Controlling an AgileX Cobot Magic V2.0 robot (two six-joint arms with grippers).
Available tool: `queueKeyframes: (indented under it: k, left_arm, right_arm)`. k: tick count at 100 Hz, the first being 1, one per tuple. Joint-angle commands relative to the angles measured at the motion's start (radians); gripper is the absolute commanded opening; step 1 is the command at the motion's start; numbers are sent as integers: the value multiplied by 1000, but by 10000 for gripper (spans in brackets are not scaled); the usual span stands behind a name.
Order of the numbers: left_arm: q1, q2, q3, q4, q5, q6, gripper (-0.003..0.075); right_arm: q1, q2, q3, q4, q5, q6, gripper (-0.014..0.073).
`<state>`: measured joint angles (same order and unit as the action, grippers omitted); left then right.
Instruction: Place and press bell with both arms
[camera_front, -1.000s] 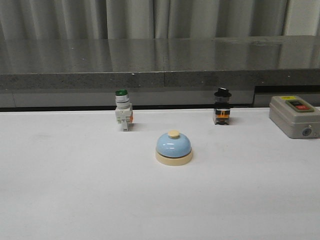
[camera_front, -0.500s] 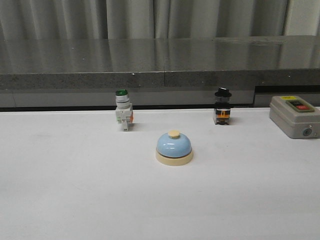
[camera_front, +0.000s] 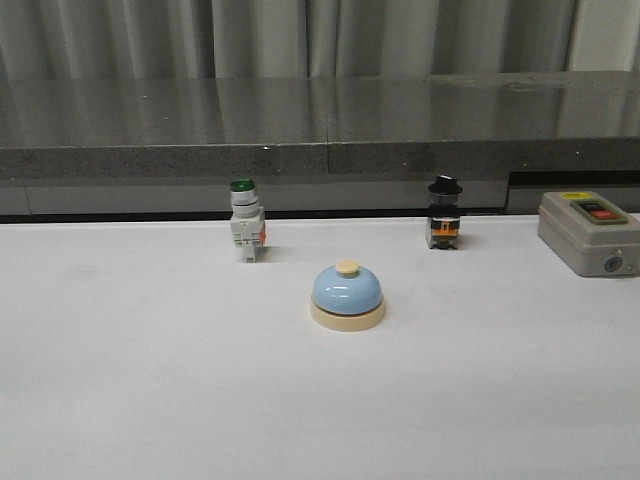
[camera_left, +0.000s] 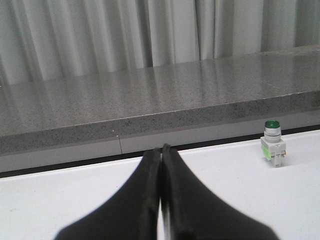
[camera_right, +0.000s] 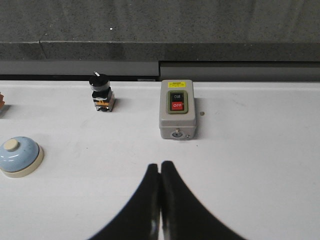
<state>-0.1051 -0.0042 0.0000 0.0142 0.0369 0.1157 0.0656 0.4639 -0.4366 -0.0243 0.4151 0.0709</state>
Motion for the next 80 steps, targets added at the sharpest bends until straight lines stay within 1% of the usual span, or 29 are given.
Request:
queueKeyframes:
  k: [1,32,54,80]
  left_arm:
    - [3,-30,42,1,-81,-10,-19]
    - [3,-30,42,1,-81,-10,-20]
    - [3,-30,42,1,-81,-10,-20]
    - [3,-30,42,1,-81,-10,-20]
  right_arm:
    - [-8,-44,16,-9,-113,-3,-69]
    - [-8,-299,242,-9,-270,-3,-69]
    - [-8,-499,373,-9,-301,-3,-69]
    - [-7,-489,444,-9,-349,-2,-69]
